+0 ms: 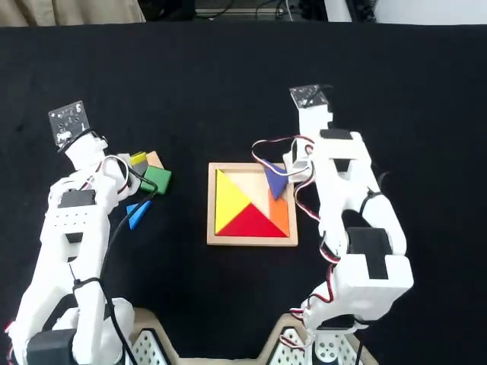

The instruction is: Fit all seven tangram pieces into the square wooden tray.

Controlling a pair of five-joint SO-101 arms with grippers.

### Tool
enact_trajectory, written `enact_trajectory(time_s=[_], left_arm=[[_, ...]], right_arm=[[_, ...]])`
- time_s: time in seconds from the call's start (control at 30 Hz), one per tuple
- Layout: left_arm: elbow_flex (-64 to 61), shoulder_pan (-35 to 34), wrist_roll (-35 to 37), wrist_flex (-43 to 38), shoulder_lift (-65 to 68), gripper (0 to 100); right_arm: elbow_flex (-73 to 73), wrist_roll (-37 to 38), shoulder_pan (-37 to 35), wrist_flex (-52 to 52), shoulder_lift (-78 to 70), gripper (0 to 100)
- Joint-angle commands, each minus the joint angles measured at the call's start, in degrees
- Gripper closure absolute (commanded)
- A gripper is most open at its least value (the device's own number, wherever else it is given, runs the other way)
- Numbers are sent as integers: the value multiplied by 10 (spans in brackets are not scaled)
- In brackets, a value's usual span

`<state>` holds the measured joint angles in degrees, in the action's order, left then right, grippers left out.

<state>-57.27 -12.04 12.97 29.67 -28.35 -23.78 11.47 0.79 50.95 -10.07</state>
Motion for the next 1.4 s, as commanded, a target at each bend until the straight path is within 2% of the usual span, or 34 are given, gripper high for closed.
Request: enact_trajectory(time_s=[0.0, 0.13, 0.9, 1.1, 1.37], left_arm=[[3, -5, 7, -11, -17, 713], [3, -6, 6, -10, -17, 713], [3, -9, 7, -7, -17, 713], [3, -7, 7, -9, -17, 713], [3, -6, 7, -10, -17, 713]], right_arm=[[31, 5, -9, -10, 1, 987], [41, 5, -10, -31, -3, 987], [114, 1, -21, -10, -71, 987], [87, -13, -4, 18, 3, 987], [-50, 43, -111, -11, 118, 988]])
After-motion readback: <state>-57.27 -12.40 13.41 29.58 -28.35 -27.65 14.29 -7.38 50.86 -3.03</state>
